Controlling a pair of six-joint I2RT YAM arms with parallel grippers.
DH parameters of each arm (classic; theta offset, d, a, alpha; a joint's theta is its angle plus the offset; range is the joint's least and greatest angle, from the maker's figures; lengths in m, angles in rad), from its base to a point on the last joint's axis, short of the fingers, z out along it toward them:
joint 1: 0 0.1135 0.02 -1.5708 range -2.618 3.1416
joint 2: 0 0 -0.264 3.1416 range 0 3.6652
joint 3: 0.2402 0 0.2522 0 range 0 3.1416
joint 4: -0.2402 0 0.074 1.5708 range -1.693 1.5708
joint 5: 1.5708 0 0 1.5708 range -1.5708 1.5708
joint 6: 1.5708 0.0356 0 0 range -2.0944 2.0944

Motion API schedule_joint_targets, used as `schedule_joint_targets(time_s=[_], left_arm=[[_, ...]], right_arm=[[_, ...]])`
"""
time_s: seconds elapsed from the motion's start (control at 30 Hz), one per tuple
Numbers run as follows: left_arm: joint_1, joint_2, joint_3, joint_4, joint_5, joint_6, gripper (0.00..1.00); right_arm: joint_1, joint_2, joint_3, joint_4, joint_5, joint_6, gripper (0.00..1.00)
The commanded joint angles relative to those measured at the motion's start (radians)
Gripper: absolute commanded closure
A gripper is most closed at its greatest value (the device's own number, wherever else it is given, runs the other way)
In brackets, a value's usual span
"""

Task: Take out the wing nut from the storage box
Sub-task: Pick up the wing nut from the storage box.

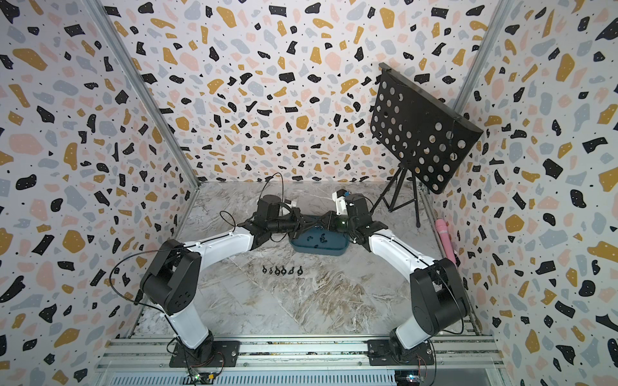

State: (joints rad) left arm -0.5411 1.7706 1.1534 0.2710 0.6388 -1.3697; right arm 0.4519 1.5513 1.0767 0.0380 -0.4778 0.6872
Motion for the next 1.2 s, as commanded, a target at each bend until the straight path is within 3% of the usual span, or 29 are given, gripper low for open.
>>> schedule_joint_targets(time_s=[0.0, 0.2, 0.3, 0.63, 1.17], left_arm=[[0.000, -0.026, 0.009, 0.075, 0.027, 0.000, 1.00], [0.000, -0.028, 0.011, 0.076, 0.025, -0.005, 1.00], [-0.001, -0.030, 0.009, 0.079, 0.025, -0.010, 1.00], [-0.002, -0.042, -0.002, 0.112, 0.024, -0.054, 1.00], [-0.003, -0.048, -0.018, 0.180, 0.007, -0.127, 1.00]], right_arm=[[0.004, 0.004, 0.023, 0.004, -0.027, 0.003, 0.85], [0.005, 0.002, 0.021, 0.003, -0.031, 0.005, 0.97], [0.004, 0.000, 0.018, 0.001, -0.030, 0.003, 0.98], [0.005, 0.008, 0.024, 0.012, -0.025, 0.023, 0.80], [0.005, 0.026, 0.005, 0.120, -0.067, 0.134, 0.80]])
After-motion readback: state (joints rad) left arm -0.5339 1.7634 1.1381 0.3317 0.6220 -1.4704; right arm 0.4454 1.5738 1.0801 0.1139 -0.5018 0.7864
